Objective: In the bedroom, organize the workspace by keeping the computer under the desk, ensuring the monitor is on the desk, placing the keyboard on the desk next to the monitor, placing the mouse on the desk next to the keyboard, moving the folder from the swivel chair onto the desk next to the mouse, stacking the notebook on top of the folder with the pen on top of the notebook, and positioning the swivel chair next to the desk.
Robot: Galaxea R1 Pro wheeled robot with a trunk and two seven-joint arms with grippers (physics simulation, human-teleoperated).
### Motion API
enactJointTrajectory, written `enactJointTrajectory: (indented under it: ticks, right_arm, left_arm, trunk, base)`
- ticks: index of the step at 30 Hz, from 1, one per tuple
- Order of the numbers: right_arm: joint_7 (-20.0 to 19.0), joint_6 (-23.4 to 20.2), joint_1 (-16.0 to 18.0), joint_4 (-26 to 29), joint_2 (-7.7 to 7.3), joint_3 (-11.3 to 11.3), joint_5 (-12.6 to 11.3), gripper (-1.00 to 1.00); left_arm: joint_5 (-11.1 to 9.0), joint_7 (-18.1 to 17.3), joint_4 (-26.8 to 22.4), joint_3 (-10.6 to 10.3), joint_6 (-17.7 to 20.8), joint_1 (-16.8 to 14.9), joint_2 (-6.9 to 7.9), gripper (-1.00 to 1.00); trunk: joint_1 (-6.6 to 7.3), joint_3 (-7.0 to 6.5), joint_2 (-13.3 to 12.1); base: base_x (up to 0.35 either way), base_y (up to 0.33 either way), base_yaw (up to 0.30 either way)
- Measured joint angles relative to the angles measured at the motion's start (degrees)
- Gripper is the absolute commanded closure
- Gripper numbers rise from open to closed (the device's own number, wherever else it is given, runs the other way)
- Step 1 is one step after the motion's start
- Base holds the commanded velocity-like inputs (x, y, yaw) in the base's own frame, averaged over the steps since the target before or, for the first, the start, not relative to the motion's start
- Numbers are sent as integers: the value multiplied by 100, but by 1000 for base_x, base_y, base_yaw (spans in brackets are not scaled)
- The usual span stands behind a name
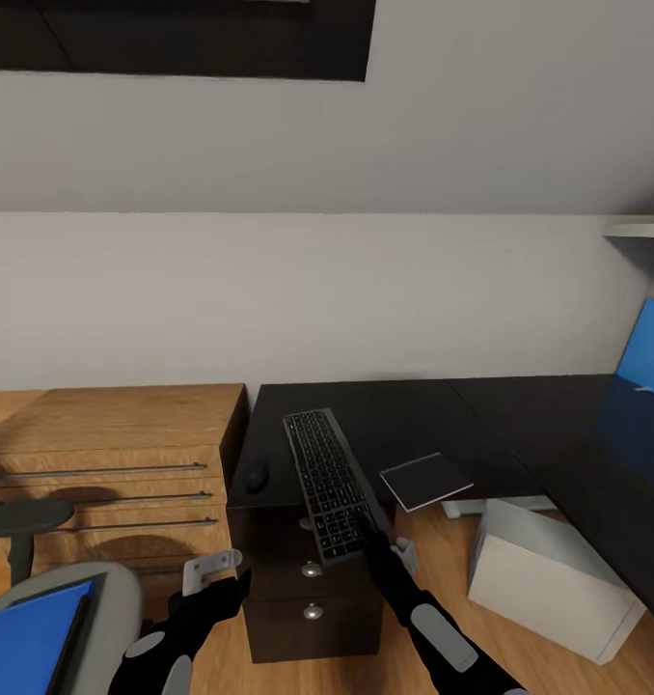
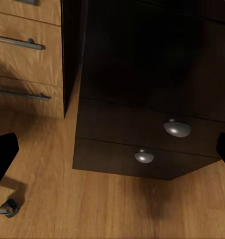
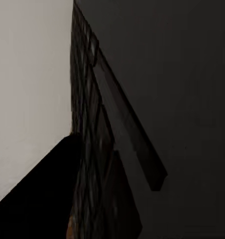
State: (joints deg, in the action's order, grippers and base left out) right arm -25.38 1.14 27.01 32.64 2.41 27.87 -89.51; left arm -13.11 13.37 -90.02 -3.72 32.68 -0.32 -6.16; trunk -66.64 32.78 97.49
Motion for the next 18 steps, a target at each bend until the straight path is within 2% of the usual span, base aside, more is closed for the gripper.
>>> enactJointTrajectory:
  ticks: [18]
  right_arm:
    - [-31, -105, -8, 34, -19, -19, -22, 100]
  left_arm:
    - [7, 8, 0, 18, 0, 0, -9, -100]
  trunk:
    - [373, -305, -681]
  base:
    - [0, 0, 0]
